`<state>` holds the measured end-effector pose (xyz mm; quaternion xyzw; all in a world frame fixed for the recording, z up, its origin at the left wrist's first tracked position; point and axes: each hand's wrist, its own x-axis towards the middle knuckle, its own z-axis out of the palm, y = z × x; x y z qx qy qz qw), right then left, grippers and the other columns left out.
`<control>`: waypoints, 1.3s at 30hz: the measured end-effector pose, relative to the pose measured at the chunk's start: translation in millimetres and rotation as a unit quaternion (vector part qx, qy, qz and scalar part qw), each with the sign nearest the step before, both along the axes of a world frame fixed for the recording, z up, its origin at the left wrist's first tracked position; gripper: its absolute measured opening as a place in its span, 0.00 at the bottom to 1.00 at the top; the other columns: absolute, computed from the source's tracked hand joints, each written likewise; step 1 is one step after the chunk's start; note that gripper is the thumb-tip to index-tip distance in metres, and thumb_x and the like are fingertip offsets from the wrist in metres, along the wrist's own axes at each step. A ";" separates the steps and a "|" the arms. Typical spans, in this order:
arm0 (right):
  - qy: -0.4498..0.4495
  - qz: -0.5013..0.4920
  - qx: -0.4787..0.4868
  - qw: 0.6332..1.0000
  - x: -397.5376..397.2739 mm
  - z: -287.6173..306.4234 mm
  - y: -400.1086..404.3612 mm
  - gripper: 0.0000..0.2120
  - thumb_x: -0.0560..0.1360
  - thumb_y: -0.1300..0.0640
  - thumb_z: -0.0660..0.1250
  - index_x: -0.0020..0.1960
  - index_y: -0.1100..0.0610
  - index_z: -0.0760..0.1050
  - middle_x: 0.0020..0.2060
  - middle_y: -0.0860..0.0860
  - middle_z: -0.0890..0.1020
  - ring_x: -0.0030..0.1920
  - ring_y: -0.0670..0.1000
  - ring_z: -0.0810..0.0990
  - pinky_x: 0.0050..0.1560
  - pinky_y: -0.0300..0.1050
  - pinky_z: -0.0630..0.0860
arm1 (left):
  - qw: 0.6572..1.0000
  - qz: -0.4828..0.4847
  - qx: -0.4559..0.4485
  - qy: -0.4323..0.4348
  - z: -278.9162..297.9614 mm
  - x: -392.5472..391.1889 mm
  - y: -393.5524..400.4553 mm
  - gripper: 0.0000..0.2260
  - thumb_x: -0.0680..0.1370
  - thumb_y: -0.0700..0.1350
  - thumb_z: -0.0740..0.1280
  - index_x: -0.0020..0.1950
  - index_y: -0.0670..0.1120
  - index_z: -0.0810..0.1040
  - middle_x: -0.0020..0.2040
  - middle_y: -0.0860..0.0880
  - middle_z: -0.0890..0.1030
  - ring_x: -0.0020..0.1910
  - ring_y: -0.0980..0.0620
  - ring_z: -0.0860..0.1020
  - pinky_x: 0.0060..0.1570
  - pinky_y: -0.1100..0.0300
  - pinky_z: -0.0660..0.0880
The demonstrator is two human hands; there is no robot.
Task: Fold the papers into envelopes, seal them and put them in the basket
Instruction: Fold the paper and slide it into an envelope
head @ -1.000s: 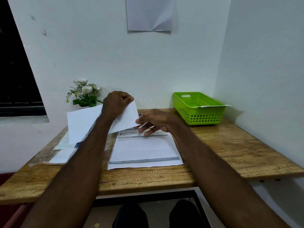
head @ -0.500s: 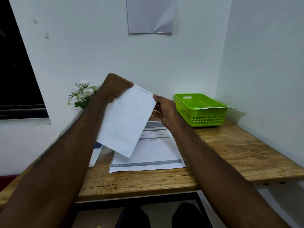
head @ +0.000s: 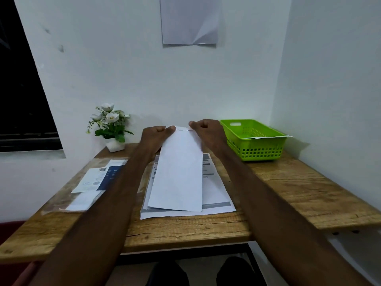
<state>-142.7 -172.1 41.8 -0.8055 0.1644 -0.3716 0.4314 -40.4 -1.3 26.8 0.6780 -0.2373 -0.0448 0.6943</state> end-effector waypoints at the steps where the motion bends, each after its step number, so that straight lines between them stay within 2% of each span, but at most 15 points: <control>1: 0.025 -0.008 -0.059 0.998 1.0 6.0 1.2 0.18 0.74 0.38 0.69 0.39 0.53 0.83 0.37 0.44 0.85 0.43 0.48 0.83 0.44 0.47 0.76 | 1.000 -0.006 0.003 -0.010 -0.7 0.6 0.4 0.12 0.72 0.54 0.79 0.38 0.46 0.85 0.34 0.50 0.80 0.30 0.52 0.77 0.31 0.59 0.77; 5: 0.105 0.063 -0.192 0.974 10.1 32.4 9.8 0.14 0.76 0.42 0.68 0.45 0.51 0.85 0.45 0.46 0.86 0.53 0.52 0.82 0.55 0.54 0.79 | 0.999 -0.015 0.004 -0.034 1.3 1.0 0.6 0.17 0.73 0.57 0.76 0.43 0.42 0.85 0.34 0.50 0.79 0.31 0.52 0.75 0.30 0.60 0.74; 9: 0.135 0.121 -0.215 0.960 20.0 44.4 13.3 0.10 0.78 0.49 0.70 0.47 0.54 0.87 0.47 0.50 0.86 0.52 0.51 0.83 0.55 0.52 0.79 | 0.996 -0.005 0.008 -0.088 -0.8 -0.9 0.3 0.23 0.77 0.57 0.72 0.48 0.35 0.82 0.35 0.47 0.73 0.33 0.50 0.68 0.32 0.58 0.66; 11: 0.128 0.131 -0.211 0.960 20.6 46.4 11.5 0.10 0.77 0.51 0.71 0.48 0.56 0.87 0.47 0.51 0.87 0.50 0.49 0.82 0.51 0.47 0.78 | 0.994 0.006 0.012 -0.105 -1.5 -2.4 1.0 0.23 0.78 0.57 0.72 0.46 0.35 0.82 0.33 0.48 0.71 0.31 0.52 0.66 0.30 0.60 0.63; 15: 0.095 0.170 -0.145 0.970 9.8 45.4 -1.5 0.08 0.75 0.57 0.75 0.45 0.63 0.87 0.43 0.57 0.87 0.42 0.44 0.78 0.44 0.42 0.73 | 0.991 0.013 0.025 -0.129 1.6 -4.5 0.9 0.22 0.79 0.55 0.71 0.39 0.36 0.77 0.36 0.46 0.71 0.36 0.51 0.68 0.36 0.57 0.66; 19: 0.057 0.207 -0.059 0.975 -3.6 35.6 -20.3 0.11 0.74 0.58 0.77 0.47 0.67 0.86 0.47 0.62 0.87 0.45 0.46 0.80 0.47 0.42 0.75 | 0.989 0.033 0.034 -0.142 3.2 -4.4 -0.6 0.24 0.79 0.54 0.70 0.36 0.36 0.70 0.35 0.47 0.66 0.35 0.51 0.63 0.36 0.56 0.62; 21: 0.056 0.197 -0.032 0.978 -6.4 28.9 -29.6 0.11 0.74 0.55 0.77 0.47 0.64 0.87 0.47 0.59 0.87 0.45 0.44 0.81 0.47 0.39 0.75 | 0.990 0.041 0.035 -0.131 2.4 -3.7 -1.7 0.23 0.78 0.55 0.71 0.34 0.41 0.69 0.32 0.49 0.66 0.33 0.53 0.63 0.34 0.58 0.62; 23: 0.059 0.183 -0.007 0.981 -7.5 21.6 -38.0 0.10 0.73 0.51 0.78 0.46 0.59 0.88 0.44 0.52 0.88 0.43 0.40 0.83 0.42 0.34 0.77 | 0.992 0.051 0.032 -0.107 1.3 -1.3 -3.2 0.20 0.77 0.56 0.72 0.32 0.47 0.72 0.31 0.53 0.68 0.32 0.54 0.65 0.33 0.60 0.65; 25: 0.068 0.179 0.033 0.981 -9.1 14.8 -44.1 0.11 0.72 0.48 0.78 0.47 0.55 0.88 0.43 0.47 0.89 0.43 0.38 0.85 0.41 0.37 0.78 | 0.995 0.056 0.016 -0.081 0.3 0.0 -4.4 0.14 0.77 0.55 0.73 0.37 0.49 0.78 0.35 0.52 0.72 0.35 0.54 0.69 0.38 0.58 0.69; 27: 0.079 0.188 0.090 0.975 -10.8 8.4 -46.5 0.16 0.70 0.45 0.79 0.48 0.57 0.87 0.45 0.47 0.89 0.46 0.42 0.87 0.46 0.45 0.80 | 0.997 0.051 0.003 -0.051 -0.9 -1.2 -6.0 0.12 0.76 0.55 0.74 0.41 0.48 0.81 0.38 0.50 0.75 0.39 0.51 0.72 0.42 0.56 0.71; 28: 0.074 0.188 0.119 0.972 -11.6 6.3 -46.1 0.17 0.68 0.45 0.80 0.47 0.58 0.87 0.43 0.47 0.88 0.45 0.43 0.87 0.45 0.47 0.81 | 0.998 0.054 -0.001 -0.037 -1.0 -2.8 -6.4 0.12 0.76 0.54 0.74 0.41 0.47 0.82 0.38 0.50 0.76 0.39 0.51 0.73 0.43 0.56 0.72; 32: 0.041 0.165 0.192 0.967 -12.7 0.1 -39.7 0.14 0.67 0.48 0.82 0.35 0.56 0.83 0.33 0.51 0.83 0.35 0.47 0.82 0.36 0.43 0.81 | 0.997 0.068 -0.028 0.016 -2.8 -6.9 -10.3 0.10 0.76 0.52 0.75 0.43 0.47 0.80 0.41 0.49 0.76 0.40 0.50 0.73 0.43 0.56 0.71; 36: 0.049 0.136 0.200 0.969 -6.3 -12.1 -32.4 0.12 0.73 0.53 0.78 0.37 0.59 0.81 0.37 0.55 0.84 0.37 0.53 0.83 0.39 0.49 0.85 | 0.994 0.096 -0.030 0.053 -12.2 -2.3 -13.9 0.11 0.77 0.49 0.75 0.42 0.44 0.80 0.40 0.48 0.78 0.40 0.48 0.75 0.42 0.56 0.74; 37: 0.053 0.125 0.196 0.971 -4.8 -15.1 -30.9 0.12 0.74 0.53 0.77 0.38 0.59 0.81 0.38 0.57 0.84 0.37 0.53 0.82 0.39 0.48 0.85 | 0.994 0.093 -0.015 0.052 -13.1 -2.5 -12.7 0.10 0.77 0.48 0.74 0.43 0.43 0.81 0.40 0.48 0.79 0.41 0.47 0.77 0.42 0.57 0.75; 39: 0.075 0.098 0.172 0.977 -2.3 -20.9 -30.0 0.12 0.75 0.55 0.76 0.37 0.60 0.80 0.35 0.55 0.83 0.33 0.51 0.80 0.30 0.40 0.80 | 0.994 0.085 0.006 0.067 -17.6 -4.6 -8.5 0.12 0.79 0.47 0.72 0.58 0.41 0.82 0.48 0.47 0.83 0.49 0.46 0.82 0.47 0.61 0.79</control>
